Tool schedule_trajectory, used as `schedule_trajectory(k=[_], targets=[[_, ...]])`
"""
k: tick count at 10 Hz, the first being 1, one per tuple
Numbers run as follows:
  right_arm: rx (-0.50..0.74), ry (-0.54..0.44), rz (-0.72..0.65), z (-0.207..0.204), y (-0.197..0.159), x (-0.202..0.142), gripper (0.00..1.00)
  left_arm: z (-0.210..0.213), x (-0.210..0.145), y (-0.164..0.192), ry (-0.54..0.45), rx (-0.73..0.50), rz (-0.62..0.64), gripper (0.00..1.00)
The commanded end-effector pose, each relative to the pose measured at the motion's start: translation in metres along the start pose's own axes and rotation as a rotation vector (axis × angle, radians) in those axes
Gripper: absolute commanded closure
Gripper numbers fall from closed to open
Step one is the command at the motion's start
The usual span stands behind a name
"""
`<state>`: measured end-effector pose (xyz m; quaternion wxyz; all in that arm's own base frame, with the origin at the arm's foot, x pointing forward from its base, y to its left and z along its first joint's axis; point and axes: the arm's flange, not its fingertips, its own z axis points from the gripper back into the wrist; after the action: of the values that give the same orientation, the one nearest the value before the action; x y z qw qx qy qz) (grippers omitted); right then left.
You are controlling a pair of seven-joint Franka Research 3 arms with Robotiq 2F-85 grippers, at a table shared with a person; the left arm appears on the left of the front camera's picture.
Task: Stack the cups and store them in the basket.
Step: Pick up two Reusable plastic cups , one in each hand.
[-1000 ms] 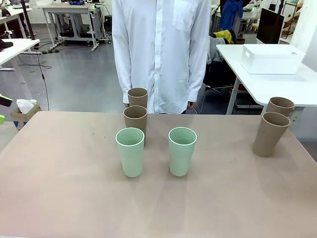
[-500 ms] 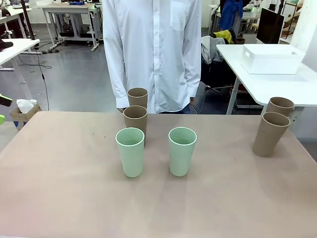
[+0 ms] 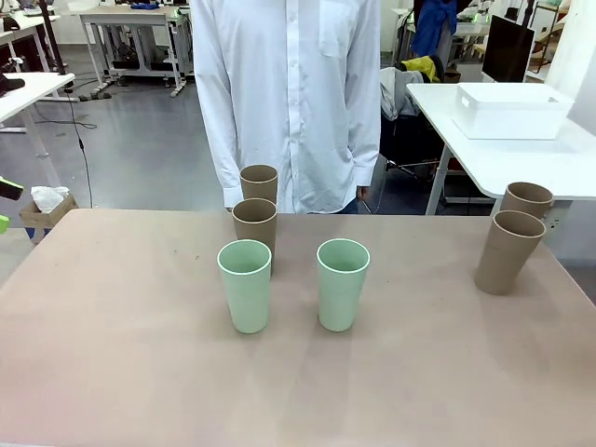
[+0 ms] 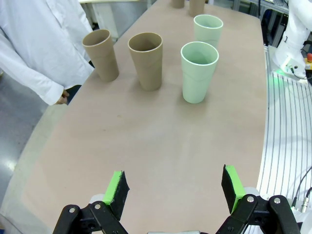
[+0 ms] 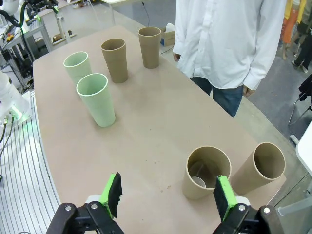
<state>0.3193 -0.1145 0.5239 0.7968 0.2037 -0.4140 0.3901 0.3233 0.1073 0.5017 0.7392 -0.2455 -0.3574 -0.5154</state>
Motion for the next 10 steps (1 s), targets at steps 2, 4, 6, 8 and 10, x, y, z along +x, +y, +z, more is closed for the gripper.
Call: schedule_trajectory(k=[2, 4, 6, 8, 10], targets=[[0.008, -0.03, 0.019, 0.001, -0.004, 0.001, 0.0, 0.0, 0.001, 0.001, -0.022, -0.004, -0.016, 0.0], [0.008, -0.03, 0.019, 0.001, -0.004, 0.001, 0.0, 0.0, 0.001, 0.001, -0.022, -0.004, -0.016, 0.0], [0.042, 0.044, 0.001, -0.012, -0.032, 0.019, 0.0, -0.015, 0.006, 0.016, 0.009, -0.059, -0.016, 0.0], [0.182, 0.049, 0.053, -0.025, -0.095, 0.055, 0.0, -0.044, 0.014, 0.03, -0.029, -0.156, -0.043, 0.0], [0.288, 0.055, 0.108, -0.033, -0.155, 0.064, 0.0, -0.086, 0.021, 0.027, -0.079, -0.234, -0.074, 0.0]])
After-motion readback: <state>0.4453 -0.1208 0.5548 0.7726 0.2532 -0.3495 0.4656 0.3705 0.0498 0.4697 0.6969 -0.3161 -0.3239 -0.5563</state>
